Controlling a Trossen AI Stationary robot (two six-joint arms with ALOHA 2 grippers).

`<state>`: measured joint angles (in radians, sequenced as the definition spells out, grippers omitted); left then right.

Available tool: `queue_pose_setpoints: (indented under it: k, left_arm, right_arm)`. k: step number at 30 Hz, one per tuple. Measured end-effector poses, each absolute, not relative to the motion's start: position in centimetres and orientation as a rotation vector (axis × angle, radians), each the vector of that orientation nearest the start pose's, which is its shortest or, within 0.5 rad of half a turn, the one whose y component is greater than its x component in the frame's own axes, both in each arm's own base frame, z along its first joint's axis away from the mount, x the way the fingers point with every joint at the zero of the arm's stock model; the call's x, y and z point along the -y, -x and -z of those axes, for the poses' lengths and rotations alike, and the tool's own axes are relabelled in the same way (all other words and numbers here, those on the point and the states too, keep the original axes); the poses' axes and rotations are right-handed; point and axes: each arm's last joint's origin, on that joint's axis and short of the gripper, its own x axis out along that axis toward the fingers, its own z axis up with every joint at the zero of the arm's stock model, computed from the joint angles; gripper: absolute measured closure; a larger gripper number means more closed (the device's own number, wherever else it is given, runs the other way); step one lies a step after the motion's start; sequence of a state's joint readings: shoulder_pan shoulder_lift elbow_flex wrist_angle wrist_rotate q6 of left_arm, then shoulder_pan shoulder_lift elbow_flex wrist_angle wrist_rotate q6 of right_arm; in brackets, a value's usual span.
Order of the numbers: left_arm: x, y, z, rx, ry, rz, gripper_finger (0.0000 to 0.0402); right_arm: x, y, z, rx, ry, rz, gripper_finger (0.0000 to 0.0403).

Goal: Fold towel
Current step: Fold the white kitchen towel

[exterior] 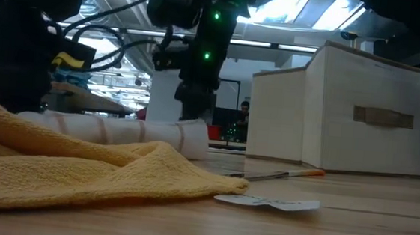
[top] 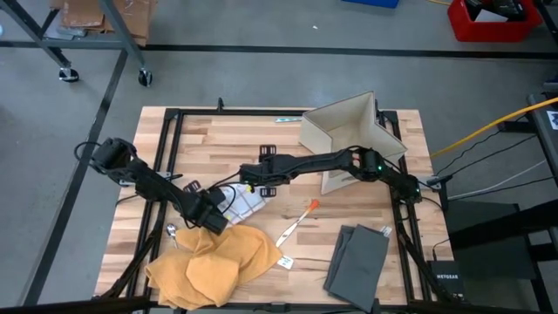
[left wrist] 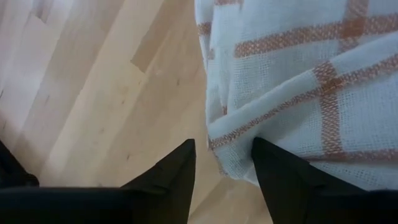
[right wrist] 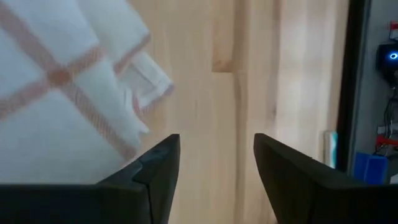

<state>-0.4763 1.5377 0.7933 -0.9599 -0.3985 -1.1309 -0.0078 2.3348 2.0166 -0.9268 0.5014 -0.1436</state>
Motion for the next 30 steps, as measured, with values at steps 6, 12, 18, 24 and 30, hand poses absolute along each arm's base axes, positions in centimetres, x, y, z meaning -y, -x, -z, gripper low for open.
queue_pose_setpoints:
  k: [6, 12, 18, 24, 30]
  left_arm:
    - [8.5, -19.8, -16.9, -1.204, 0.246, -0.752, 0.0268]
    - [7.5, -19.2, -19.5, -1.127, 0.324, -0.687, 0.027]
    - [7.0, -18.5, -21.6, -1.046, 0.351, -0.564, 0.027]
    - [7.0, -18.4, -22.2, -1.014, 0.351, -0.517, 0.027]
    - [7.1, -18.5, -22.1, -1.015, 0.347, -0.52, 0.027]
  right_arm:
    - [1.5, -48.5, -21.4, -1.244, 0.352, 0.314, 0.0208]
    - [1.1, -48.4, -22.8, -1.244, 0.157, 0.207, 0.021]
    - [0.2, -48.1, -22.9, -1.276, -0.155, 0.062, 0.021]
    - [-0.7, -48.0, -23.0, -1.292, -0.347, 0.001, 0.021]
    - [-2.4, -48.3, -22.1, -1.3, -0.255, 0.045, 0.021]
